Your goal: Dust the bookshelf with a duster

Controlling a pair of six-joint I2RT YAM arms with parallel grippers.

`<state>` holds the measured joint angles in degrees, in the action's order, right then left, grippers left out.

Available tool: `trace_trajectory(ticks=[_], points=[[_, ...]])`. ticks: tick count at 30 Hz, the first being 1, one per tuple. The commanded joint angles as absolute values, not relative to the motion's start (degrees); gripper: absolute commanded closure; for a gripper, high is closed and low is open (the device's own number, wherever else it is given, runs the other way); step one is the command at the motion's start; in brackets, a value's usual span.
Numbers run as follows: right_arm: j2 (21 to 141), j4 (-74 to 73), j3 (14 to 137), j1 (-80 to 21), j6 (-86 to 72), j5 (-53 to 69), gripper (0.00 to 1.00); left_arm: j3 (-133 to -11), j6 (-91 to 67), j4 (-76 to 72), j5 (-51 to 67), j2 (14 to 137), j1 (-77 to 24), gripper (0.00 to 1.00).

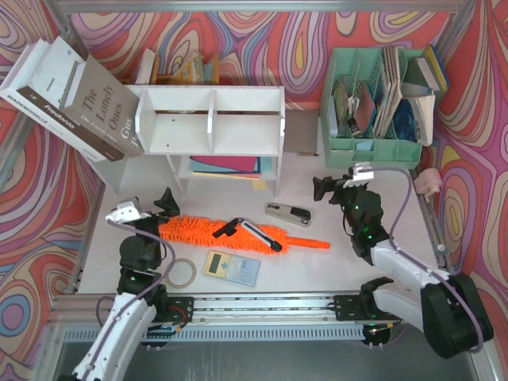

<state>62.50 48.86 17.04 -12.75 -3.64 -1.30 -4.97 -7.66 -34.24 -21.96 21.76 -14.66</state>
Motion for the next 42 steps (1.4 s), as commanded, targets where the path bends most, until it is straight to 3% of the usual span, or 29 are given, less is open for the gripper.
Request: trace_trajectory(ticks=[1, 9, 13, 16, 24, 42], points=[[56.91, 22.45, 23.4, -12.64, -28.45, -12.21, 0.01, -5.74, -17.37, -15.66, -22.05, 12.85, -15.03, 0.02], [55.26, 11.3, 28.34, -15.05, -19.56, 8.23, 0.01, -13.09, -39.69, 10.4, -30.07, 8.01, -15.03, 0.02], [59.94, 6.39, 32.29, -30.92, -12.89, 0.4, 0.04, -16.16, -44.8, 20.05, -30.62, 9.5, -15.03, 0.02], [63.97, 5.42, 34.62, -37.43, -10.37, -0.31, 0.08, -16.11, -50.44, 25.61, -35.54, 9.63, -15.03, 0.01], [73.04, 4.85, 39.03, -46.47, -4.02, -0.16, 0.19, -16.69, -39.43, 21.43, -28.12, 13.49, -15.03, 0.02], [86.05, 4.49, 46.43, -51.52, -3.26, -2.02, 0.48, -13.67, -34.98, 15.83, -20.39, 14.51, -15.03, 0.02]])
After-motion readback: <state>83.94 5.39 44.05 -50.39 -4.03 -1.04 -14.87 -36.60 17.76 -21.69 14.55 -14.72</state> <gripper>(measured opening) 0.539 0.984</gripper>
